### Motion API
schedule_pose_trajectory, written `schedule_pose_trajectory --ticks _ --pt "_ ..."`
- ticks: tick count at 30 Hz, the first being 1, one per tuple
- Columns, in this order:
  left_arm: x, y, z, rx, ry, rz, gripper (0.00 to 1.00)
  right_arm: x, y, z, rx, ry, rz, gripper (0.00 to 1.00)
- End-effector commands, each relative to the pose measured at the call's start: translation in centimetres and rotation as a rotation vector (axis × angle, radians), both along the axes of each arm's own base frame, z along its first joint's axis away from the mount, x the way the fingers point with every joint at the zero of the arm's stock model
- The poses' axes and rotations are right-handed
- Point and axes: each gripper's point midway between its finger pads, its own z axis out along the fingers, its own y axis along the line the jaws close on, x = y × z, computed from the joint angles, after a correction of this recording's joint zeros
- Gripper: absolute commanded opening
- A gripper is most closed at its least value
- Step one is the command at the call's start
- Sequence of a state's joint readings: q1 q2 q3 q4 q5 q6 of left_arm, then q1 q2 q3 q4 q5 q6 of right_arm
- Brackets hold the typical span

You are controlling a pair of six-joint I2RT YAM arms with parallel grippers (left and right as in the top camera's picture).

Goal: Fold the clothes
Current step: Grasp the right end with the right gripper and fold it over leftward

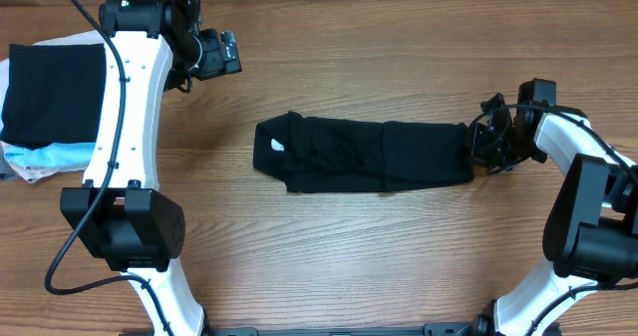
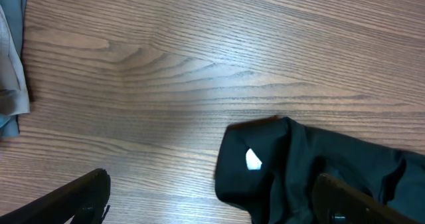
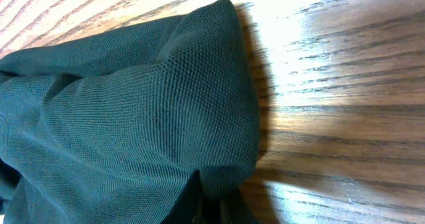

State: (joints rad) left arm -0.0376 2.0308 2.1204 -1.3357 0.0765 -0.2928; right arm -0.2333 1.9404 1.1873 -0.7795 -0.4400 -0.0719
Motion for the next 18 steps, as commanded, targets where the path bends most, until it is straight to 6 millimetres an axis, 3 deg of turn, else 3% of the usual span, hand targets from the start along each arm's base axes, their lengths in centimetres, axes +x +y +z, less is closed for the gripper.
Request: schedule_pose_trajectory --ticks 1,12,15,18 --pt "0.1 0.1 -0.1 0.009 0.0 0.0 1.0 0.7 -2.0 0.7 -0.026 -0.007 -0.038 0.04" --pt "0.1 0.1 -0.1 0.009 0.0 0.0 1.0 2.8 -12.4 8.5 -0.066 -0.073 -0.264 0.04" --pt "0.1 0.1 -0.1 0.009 0.0 0.001 1.0 3.0 -13.8 10.4 -0.074 -0.089 -0.293 0.04" --pt "0.1 0.1 -0.1 0.009 0.0 0.0 1.0 2.9 -13.9 11.9 -0.073 -0.086 -0.296 0.04"
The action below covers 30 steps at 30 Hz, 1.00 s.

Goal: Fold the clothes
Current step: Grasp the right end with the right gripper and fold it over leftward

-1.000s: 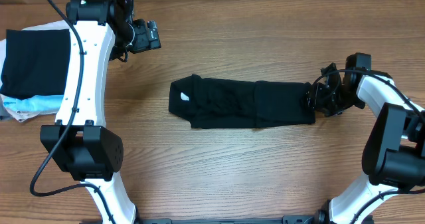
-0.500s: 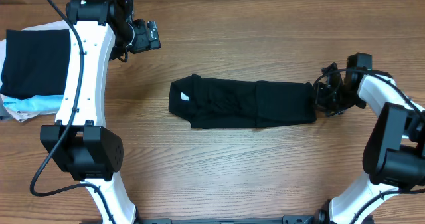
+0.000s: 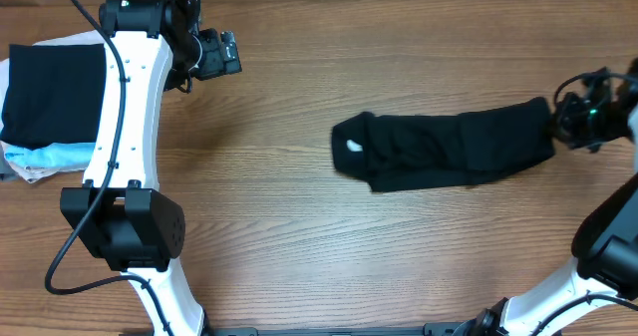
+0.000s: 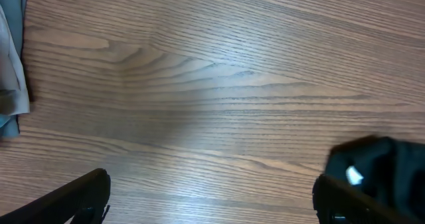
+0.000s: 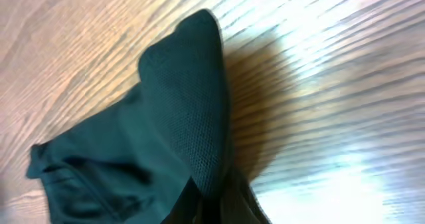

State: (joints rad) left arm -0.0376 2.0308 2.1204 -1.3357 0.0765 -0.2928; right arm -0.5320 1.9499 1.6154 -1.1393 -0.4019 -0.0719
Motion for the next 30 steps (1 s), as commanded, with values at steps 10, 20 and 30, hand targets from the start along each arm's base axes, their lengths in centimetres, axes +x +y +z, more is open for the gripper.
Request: schedule_pose_trajectory --ticks 10,20,30 --pt "0.1 0.1 -0.1 0.009 0.0 0.0 1.0 2.1 4.6 8.3 0.032 -0.077 0.115 0.04" --pt "0.1 0.1 -0.1 0.009 -0.001 0.0 1.0 1.5 13.8 9.9 0.049 -0.018 0.332 0.04" --pt "0.1 0.1 -0.1 0.009 0.0 0.0 1.0 -1.8 22.6 7.3 -0.007 0.124 0.582 0.04"
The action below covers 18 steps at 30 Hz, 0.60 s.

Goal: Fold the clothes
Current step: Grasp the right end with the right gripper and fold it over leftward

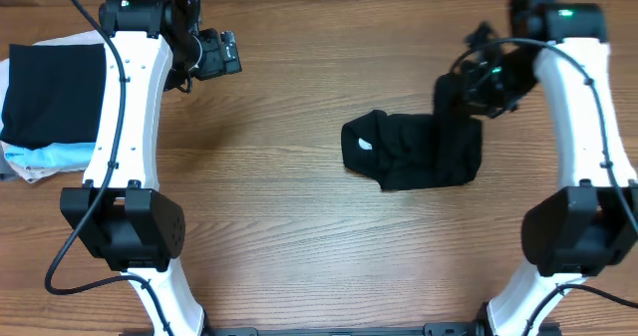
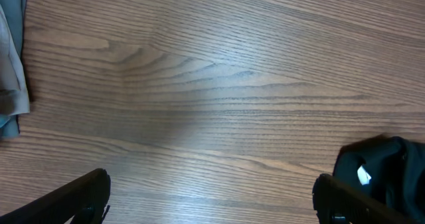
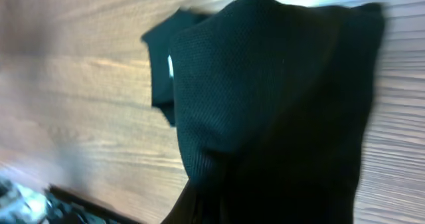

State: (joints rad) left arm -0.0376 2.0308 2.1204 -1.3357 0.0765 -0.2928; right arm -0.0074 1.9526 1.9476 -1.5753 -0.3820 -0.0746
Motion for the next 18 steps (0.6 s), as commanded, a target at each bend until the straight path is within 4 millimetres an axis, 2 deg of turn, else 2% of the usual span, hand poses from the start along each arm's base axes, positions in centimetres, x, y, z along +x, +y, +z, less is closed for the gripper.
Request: schedule_pose_trajectory --ticks 1,7,10,14,16,18 --pt "0.1 0.1 -0.1 0.009 0.0 0.0 1.0 -1.0 2.7 -1.0 -0.016 0.014 0.083 0.04" --pt "0.1 0.1 -0.1 0.009 0.0 0.001 1.0 -2.2 7.6 -4.6 -0.016 0.027 0.188 0.04" --pt "0.1 0.1 -0.1 0.009 -0.001 0.0 1.0 -2.0 10.0 -6.4 -0.01 -0.002 0.197 0.04" --pt "0.1 0.1 -0.1 0.009 0.0 0.0 1.0 -1.0 12.4 -7.6 0.008 -0.06 0.191 0.04" --pt "0.1 0.1 -0.1 0.009 -0.001 0.0 1.0 -0.6 13.0 -8.3 0.002 -0.085 0.181 0.08" --pt "0.1 0.1 -0.1 0.009 0.0 0.0 1.0 -0.4 13.3 -9.0 -0.009 -0.101 0.179 0.19"
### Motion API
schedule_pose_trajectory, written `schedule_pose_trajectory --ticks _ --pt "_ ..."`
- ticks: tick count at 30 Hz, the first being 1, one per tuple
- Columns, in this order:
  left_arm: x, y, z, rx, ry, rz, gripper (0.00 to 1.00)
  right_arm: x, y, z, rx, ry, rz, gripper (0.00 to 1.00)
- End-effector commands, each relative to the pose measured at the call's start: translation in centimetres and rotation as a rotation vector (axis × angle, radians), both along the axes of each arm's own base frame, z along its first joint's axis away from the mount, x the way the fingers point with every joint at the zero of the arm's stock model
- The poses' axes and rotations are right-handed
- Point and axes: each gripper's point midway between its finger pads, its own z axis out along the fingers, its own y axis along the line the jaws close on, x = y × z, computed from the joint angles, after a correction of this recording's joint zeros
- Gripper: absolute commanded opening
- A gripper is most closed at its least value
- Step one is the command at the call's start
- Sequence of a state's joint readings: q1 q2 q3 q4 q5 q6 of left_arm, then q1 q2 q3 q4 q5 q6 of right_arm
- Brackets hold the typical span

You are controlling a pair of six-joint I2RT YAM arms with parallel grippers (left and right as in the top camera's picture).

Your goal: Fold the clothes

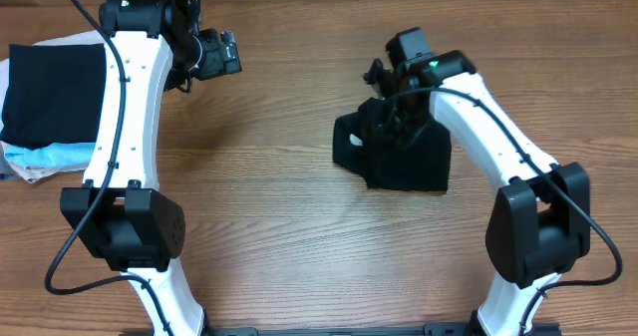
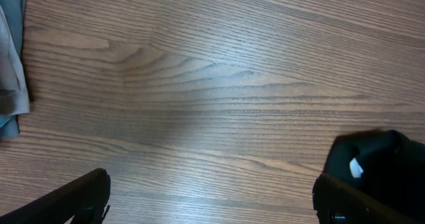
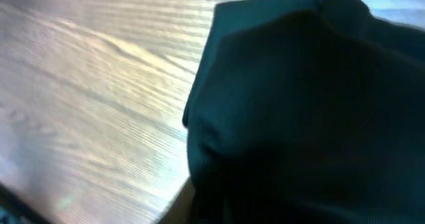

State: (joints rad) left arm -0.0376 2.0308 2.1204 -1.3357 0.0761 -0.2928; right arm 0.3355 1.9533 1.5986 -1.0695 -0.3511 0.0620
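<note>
A black garment (image 1: 411, 163) lies folded over itself in a short bundle at the table's middle. My right gripper (image 1: 385, 109) is at the bundle's upper left, shut on the end of the cloth that it has brought over. In the right wrist view the black cloth (image 3: 299, 91) fills the frame and hides the fingers. My left gripper (image 1: 227, 53) hangs open over bare wood at the back left, far from the garment. Its wrist view catches the garment's left end (image 2: 378, 154) with a white tag (image 2: 356, 167) beside the right finger (image 2: 352, 201).
A stack of folded clothes (image 1: 50, 97), black on top of white and light blue, sits at the table's left edge; its edge (image 2: 10, 64) shows in the left wrist view. Wooden table (image 1: 259, 236) runs between the stack and the garment.
My right gripper has moved left with the garment's end, from above the right part of the cloth to over its left part. The bundle is shorter now. The left arm has not moved.
The garment lay as a long strip with my right gripper shut on its right end. Then the strip sat further to the right. Then that end was raised over the strip's right half, and now it is over the left end, doubling the cloth.
</note>
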Motion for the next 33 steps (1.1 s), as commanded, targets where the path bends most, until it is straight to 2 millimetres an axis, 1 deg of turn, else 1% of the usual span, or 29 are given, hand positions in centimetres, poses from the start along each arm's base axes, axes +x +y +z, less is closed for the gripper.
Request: schedule_pose_trajectory --ticks 1,2,3,4,6,7,9,11,13,15,17,18,19,20,24,27,29,33 --pt "0.1 0.1 -0.1 0.008 0.0 0.001 1.0 -0.3 0.2 -0.8 -0.009 0.001 -0.032 0.2" --pt "0.1 0.1 -0.1 0.009 0.0 0.0 1.0 -0.3 0.3 -1.2 -0.009 0.001 -0.029 0.23" --pt "0.1 0.1 -0.1 0.009 0.0 0.0 1.0 -0.4 0.3 -1.5 -0.007 0.001 -0.029 0.29" --pt "0.1 0.1 -0.1 0.009 0.0 0.0 1.0 -0.5 0.4 -1.6 -0.002 0.002 -0.027 0.33" --pt "0.1 0.1 -0.1 0.009 -0.001 0.0 1.0 -0.3 0.9 -1.4 0.028 -0.004 -0.017 0.42" --pt "0.1 0.1 -0.1 0.009 0.0 0.0 1.0 -0.3 1.4 -1.0 0.056 -0.006 -0.005 0.44" --pt "0.1 0.1 -0.1 0.008 0.0 0.0 1.0 -0.6 2.1 0.4 0.131 -0.013 0.075 0.47" --pt "0.1 0.1 -0.1 0.009 0.0 0.0 1.0 -0.9 2.2 2.3 0.202 -0.007 0.127 0.5" --pt "0.1 0.1 -0.1 0.009 0.0 0.0 1.0 -0.8 1.5 4.2 0.266 0.006 0.124 0.51" --pt "0.1 0.1 -0.1 0.009 0.0 0.0 1.0 -0.4 0.3 5.4 0.305 0.011 0.094 0.52" --pt "0.1 0.1 -0.1 0.009 -0.001 0.0 1.0 0.0 -1.2 5.7 0.325 0.023 0.052 0.49" --pt "0.1 0.1 -0.1 0.009 0.0 0.0 1.0 0.1 -1.8 5.6 0.328 0.031 0.032 0.43" --pt "0.1 0.1 -0.1 0.009 0.0 0.0 1.0 0.2 -2.3 5.4 0.328 0.037 0.013 0.2" --pt "0.1 0.1 -0.1 0.009 0.0 0.0 1.0 0.3 -2.7 5.0 0.327 0.05 -0.012 0.04" --pt "0.1 0.1 -0.1 0.009 0.0 0.0 1.0 -0.1 -3.0 3.8 0.327 0.107 -0.082 0.04" --pt "0.1 0.1 -0.1 0.009 0.0 0.0 1.0 -0.9 -2.4 2.3 0.325 0.15 -0.106 0.04" --pt "0.1 0.1 -0.1 0.008 0.0 0.0 1.0 -1.5 -2.0 1.1 0.321 0.18 -0.121 0.04" --pt "0.1 0.1 -0.1 0.009 0.0 0.0 1.0 -3.2 -1.3 -2.0 0.312 0.236 -0.146 0.04"
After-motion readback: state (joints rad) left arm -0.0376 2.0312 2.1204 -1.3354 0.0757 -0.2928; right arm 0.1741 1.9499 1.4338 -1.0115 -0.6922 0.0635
